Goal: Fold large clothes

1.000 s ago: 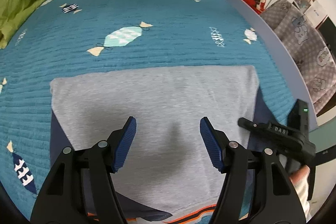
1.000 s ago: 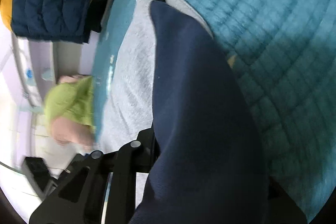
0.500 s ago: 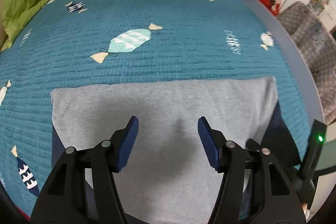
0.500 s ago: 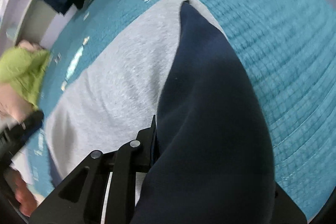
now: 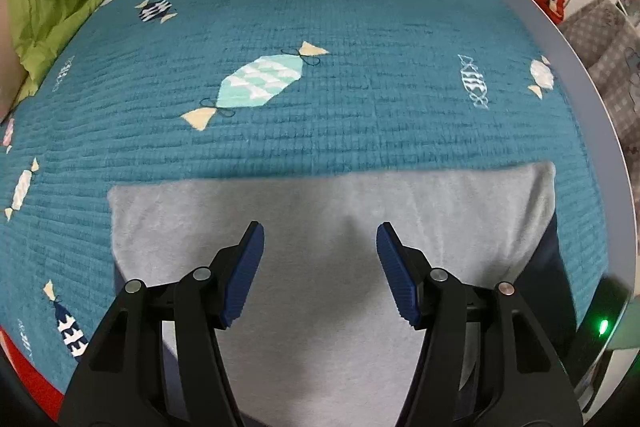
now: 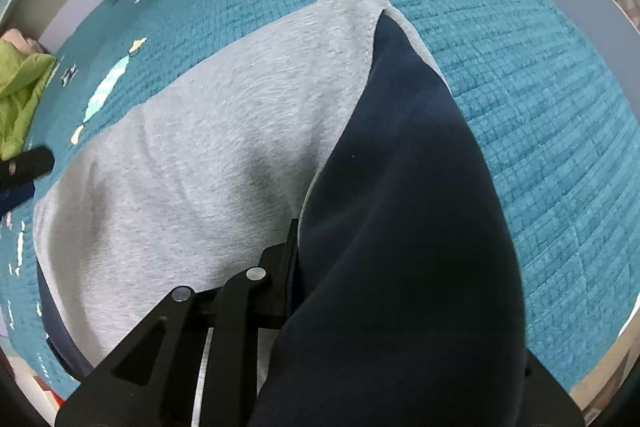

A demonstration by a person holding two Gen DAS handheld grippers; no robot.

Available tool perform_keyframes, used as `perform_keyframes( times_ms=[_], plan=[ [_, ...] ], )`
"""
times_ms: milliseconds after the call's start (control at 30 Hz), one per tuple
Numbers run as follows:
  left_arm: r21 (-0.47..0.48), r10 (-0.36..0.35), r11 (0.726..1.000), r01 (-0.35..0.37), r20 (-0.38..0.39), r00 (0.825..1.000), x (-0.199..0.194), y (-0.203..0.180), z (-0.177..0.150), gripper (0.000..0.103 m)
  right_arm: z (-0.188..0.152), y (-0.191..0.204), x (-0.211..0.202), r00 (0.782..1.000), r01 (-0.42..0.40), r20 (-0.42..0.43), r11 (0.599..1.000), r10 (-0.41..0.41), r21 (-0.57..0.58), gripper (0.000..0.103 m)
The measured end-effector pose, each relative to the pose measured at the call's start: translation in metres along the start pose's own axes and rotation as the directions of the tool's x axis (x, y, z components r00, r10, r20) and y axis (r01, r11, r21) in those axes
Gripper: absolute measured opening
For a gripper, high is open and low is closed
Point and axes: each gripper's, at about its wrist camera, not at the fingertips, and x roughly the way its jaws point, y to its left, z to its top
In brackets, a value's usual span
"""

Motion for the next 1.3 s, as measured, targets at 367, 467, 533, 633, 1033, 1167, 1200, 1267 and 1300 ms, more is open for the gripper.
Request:
perform_keyframes(
  times_ms=[367,467,533,633,1033,1167,1200,1267,1300],
  plan=[
    [-0.037,0.009,0.999,-0.018,-0.226,0.974,0.094,-0.002,0.033,0.029,-0.003,0.001,-0.002,0.999,0.048,0.013,0.998,-0.047,-0.046,0.020],
    [-0.002,0.042,0.999,-0.044,-0.225,0.973,0.085,-0.003,0.030,0.017,-0.003,0.003,-0.001,0.999,0.049,0.016,0.997,-0.048,-0.052,0.020],
    [-0.031,-0.003,1.000,-0.005,-0.245,0.970,0.073,0.003,0.021,0.011,-0.002,0.002,-0.002,0.999,0.042,0.015,0.998,-0.042,-0.050,0.020],
    [-0.027,-0.033,0.999,0.027,-0.256,0.966,0.062,0.009,-0.002,0.009,-0.002,0.002,-0.002,0.999,0.038,0.013,0.998,-0.037,-0.047,0.020],
    [0.097,-0.048,0.993,0.067,-0.188,0.981,0.026,0.018,-0.089,0.008,0.000,-0.007,-0.001,1.000,-0.028,-0.006,0.999,0.027,-0.041,0.021],
    [-0.011,-0.142,0.989,0.144,-0.261,0.955,0.018,0.031,-0.116,0.007,0.000,-0.005,-0.002,1.000,-0.022,-0.007,0.998,0.022,-0.058,0.020],
    [-0.025,-0.176,0.984,0.177,-0.303,0.936,0.021,0.030,-0.127,0.007,0.000,-0.006,-0.001,1.000,-0.021,-0.009,0.998,0.020,-0.057,0.020],
    [0.033,-0.141,0.988,0.153,-0.250,0.958,0.015,0.020,-0.148,0.007,0.000,-0.005,-0.002,1.000,-0.017,-0.006,0.998,0.016,-0.062,0.020],
    [0.052,-0.119,0.989,0.137,-0.256,0.959,0.013,0.017,-0.153,0.007,-0.001,-0.005,-0.002,1.000,-0.014,-0.002,0.998,0.014,-0.068,0.020]
  ],
)
